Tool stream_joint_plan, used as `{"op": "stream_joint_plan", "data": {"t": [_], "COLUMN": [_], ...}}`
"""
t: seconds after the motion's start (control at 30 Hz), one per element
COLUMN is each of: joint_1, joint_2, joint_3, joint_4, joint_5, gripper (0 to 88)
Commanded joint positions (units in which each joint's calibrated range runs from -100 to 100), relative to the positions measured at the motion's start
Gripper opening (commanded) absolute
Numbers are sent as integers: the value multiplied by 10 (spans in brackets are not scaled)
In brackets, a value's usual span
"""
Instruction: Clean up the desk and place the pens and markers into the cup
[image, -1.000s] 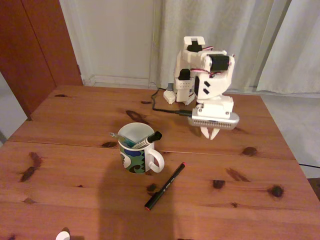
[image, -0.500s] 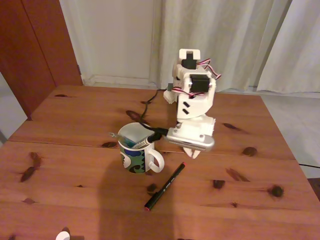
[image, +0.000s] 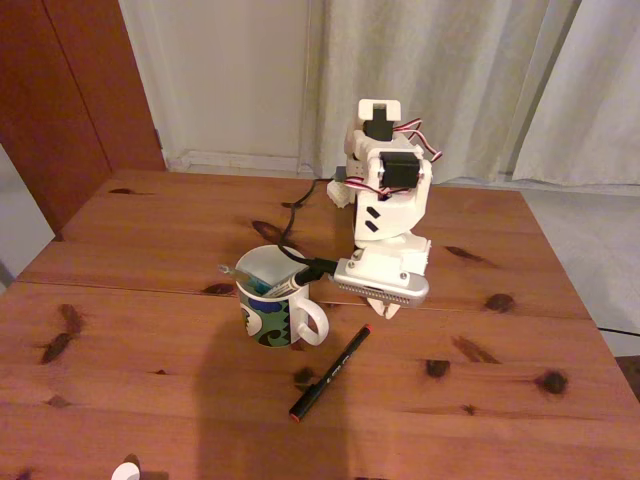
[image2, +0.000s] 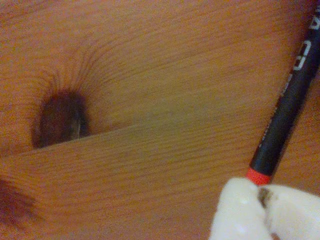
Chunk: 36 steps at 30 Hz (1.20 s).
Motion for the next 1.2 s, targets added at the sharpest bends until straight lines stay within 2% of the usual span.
{"op": "stream_joint_plan", "data": {"t": [0.0, 0.17, 0.37, 1.17], "joint_1": [3, 4, 16, 26], "joint_2": [-7, -2, 29, 35], "joint_3": [-4, -2, -3, 28], "joint_4": [-9, -11, -68, -75], "joint_5": [2, 3, 3, 28], "gripper": [9, 9, 9, 8]}}
